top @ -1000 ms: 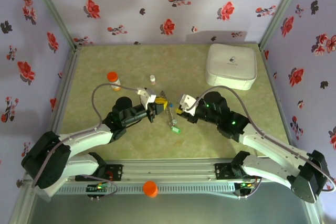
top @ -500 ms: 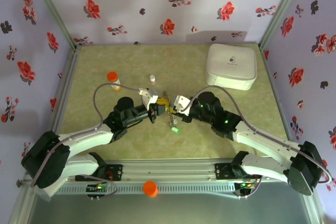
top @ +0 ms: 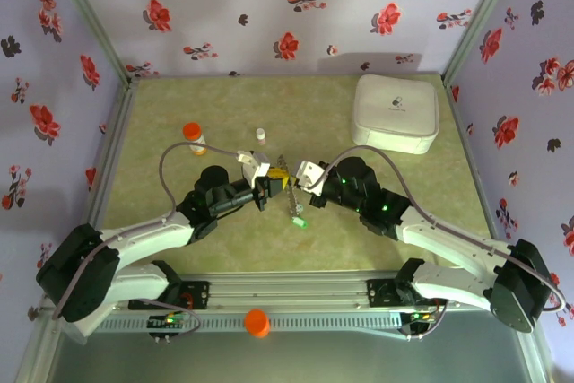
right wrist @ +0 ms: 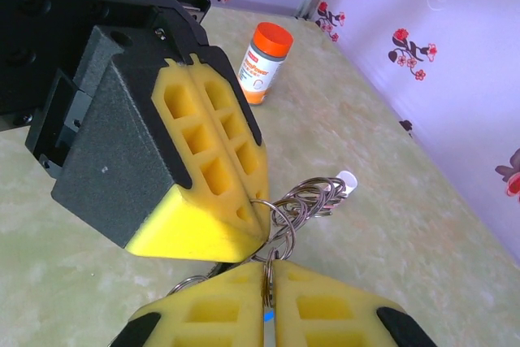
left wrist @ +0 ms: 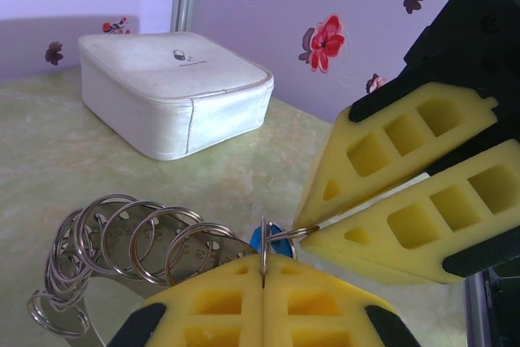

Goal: Put the keys on the keyring

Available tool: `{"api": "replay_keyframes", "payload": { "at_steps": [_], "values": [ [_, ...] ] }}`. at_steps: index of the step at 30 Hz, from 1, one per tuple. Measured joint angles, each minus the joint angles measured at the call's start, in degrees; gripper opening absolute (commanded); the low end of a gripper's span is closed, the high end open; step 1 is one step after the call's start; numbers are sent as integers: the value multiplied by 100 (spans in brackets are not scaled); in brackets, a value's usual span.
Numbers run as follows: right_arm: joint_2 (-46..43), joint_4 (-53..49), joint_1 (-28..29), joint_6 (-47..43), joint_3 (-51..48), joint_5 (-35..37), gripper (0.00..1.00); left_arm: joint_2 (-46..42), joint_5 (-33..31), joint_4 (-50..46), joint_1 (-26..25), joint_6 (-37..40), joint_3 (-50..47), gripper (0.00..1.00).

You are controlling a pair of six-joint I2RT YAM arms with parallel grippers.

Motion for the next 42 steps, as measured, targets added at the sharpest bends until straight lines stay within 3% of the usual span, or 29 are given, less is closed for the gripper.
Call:
{"api": "replay_keyframes", "payload": {
  "at_steps": [7,10,25,29,36,42],
  "values": [
    [0,0,9,0,0,44,8,-15,-4,-33,-4,2,0,0],
    [0,-2,17,-22,0,79,0,-37,-15,-70,-7,2,0,0],
    [9,-269,50,28,39,-271,0,-114,33,-125,-28,59,0,0],
    [-111,-332,37,280,31,-358,26,-114,90,-83,-39,109,0,0],
    [-774,-407,-763,905,9,-1532,23,-122,435,105,-37,807,-26,0],
    [-553,-828,-986,1051,181,-2184,20,-70,994,310,-37,1580,-87,0]
  ]
}}
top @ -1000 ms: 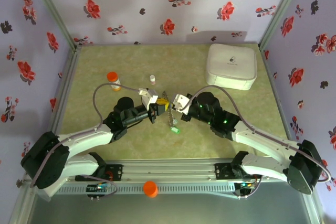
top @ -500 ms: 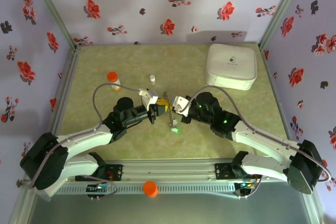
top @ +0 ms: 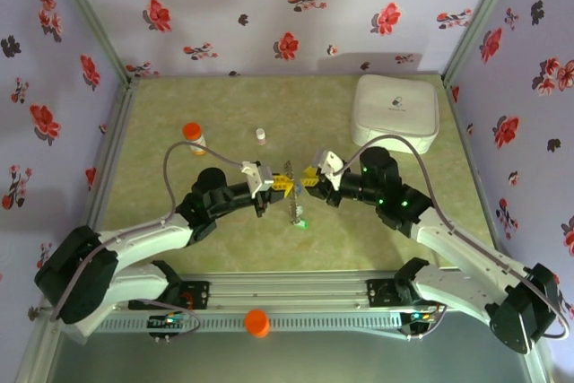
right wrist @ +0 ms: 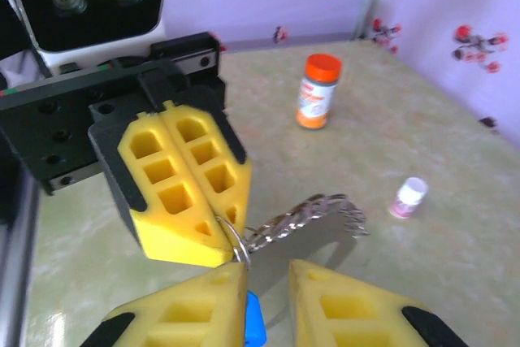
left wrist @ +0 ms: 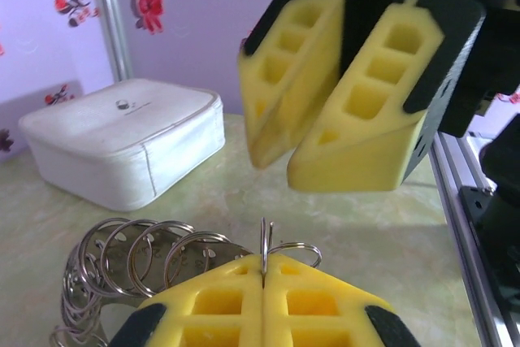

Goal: Put the keys on the keyring

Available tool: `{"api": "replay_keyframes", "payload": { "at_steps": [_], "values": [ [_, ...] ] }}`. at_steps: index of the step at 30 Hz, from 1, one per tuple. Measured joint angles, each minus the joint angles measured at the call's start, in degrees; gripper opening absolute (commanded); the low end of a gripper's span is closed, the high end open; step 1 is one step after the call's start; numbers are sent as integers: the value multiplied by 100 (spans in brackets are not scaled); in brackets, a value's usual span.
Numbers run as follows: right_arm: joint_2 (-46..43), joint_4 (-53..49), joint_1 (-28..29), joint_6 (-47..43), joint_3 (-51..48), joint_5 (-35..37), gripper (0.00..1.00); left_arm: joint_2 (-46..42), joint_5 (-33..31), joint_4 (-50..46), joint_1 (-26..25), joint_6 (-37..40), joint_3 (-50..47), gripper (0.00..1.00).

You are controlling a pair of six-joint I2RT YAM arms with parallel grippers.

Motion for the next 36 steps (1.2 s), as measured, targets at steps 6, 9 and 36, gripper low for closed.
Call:
{"api": "replay_keyframes", "payload": {
  "at_steps": [6,9,36],
  "values": [
    [177,-411,0,-122,120,-315,20,55,374,22,2,411,0,0],
    [197,-529,0,-203,146,-385,20,76,472,39,11,472,0,0],
    [645,-1261,57,-614,632,-614,0,229,787,42,92,516,0,17]
  ]
}}
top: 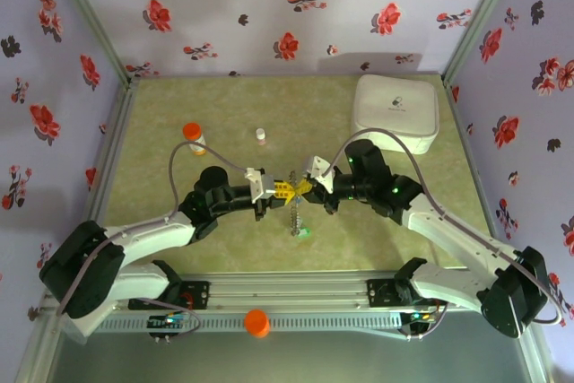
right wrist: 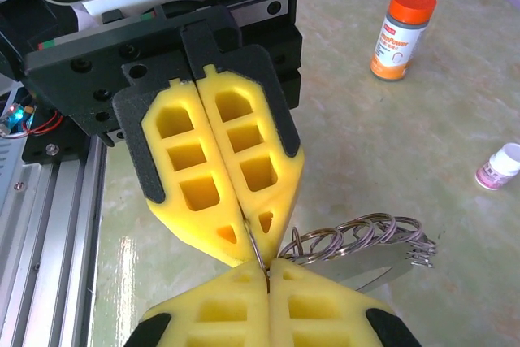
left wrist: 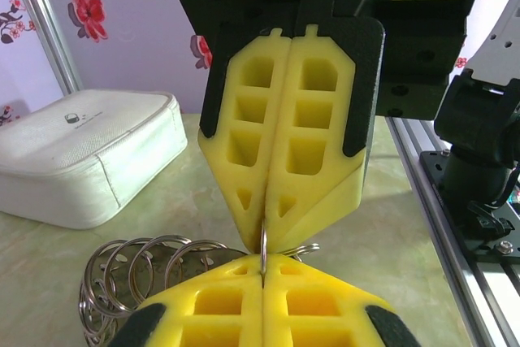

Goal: Put the keys on the keyring

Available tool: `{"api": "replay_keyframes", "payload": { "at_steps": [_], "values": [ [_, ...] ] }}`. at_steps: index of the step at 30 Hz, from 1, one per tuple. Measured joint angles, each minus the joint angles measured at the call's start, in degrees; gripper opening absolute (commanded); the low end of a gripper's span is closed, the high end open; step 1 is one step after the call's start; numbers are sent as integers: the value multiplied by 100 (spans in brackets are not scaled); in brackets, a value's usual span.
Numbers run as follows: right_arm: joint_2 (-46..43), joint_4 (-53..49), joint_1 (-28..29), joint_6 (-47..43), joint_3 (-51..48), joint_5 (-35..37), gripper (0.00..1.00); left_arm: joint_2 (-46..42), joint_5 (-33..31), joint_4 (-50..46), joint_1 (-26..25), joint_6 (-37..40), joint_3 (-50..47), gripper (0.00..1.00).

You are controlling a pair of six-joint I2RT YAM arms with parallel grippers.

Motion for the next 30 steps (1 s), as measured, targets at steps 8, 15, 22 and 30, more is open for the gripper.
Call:
{"api": "replay_keyframes", "payload": {
  "at_steps": [8,15,22,30],
  "values": [
    [133,-651,26,-205,385,238,0,-4,-37,-280,13,164,61,32],
    [372,-1340,214,-481,837,737,0,-238,-260,-1239,13,496,275,38],
    [658,-1941,494,-728,1298,1241,0,-372,-435,-2098,13,815,540,38],
    [850,-2302,763,-898,1639,1613,0,-387,-479,-2441,11,874,595,33]
  ]
}}
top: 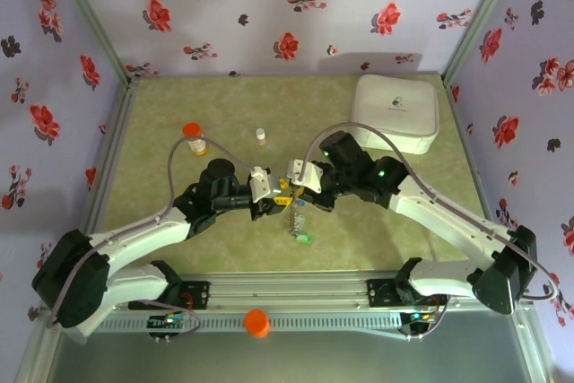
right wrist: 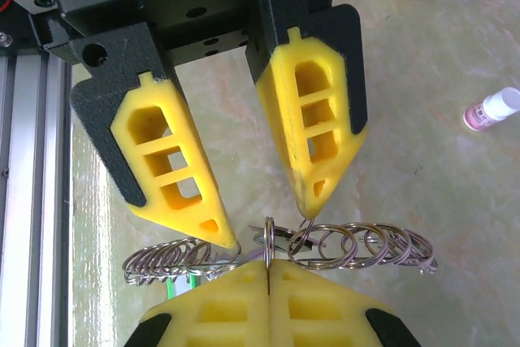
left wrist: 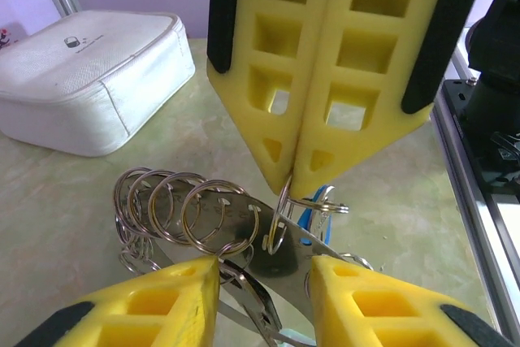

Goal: Put the keys on the keyring

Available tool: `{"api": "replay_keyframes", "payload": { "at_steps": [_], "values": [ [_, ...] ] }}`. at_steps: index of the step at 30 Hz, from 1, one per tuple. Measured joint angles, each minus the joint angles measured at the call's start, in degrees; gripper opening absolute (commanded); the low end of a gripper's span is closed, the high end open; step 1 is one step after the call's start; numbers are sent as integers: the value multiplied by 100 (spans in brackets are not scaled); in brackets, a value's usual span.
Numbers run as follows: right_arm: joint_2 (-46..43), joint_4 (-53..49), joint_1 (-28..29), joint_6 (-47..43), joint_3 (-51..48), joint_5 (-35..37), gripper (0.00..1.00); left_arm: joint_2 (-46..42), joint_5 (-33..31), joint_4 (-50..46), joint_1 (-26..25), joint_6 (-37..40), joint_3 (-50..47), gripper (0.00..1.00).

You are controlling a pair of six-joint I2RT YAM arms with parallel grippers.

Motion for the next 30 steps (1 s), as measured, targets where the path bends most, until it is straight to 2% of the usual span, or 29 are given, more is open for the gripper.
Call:
{"api": "replay_keyframes", "payload": {
  "at_steps": [5,12,19,21,22,24,26,30],
  "values": [
    [98,-129,74,-57,33,116,0,-66,9,-17,0,-2,4,24],
    [107,-131,114,-57,33,129,0,-74,118,87,0,-48,7,17],
    [107,-63,136,-46,31,129,0,-74,214,70,-4,-44,7,0],
    [94,-7,136,13,4,127,0,-74,229,66,-4,-48,7,0],
    [63,44,122,57,-42,114,1,-74,232,63,-4,-48,7,0],
    [-90,280,48,205,-260,-7,16,-74,245,76,-4,-50,7,0],
    [-291,603,-70,400,-503,-197,27,-74,247,142,-4,-76,-2,0],
    [-822,1388,-385,925,-1108,-614,31,-76,245,662,-4,-328,-258,0]
  ]
}}
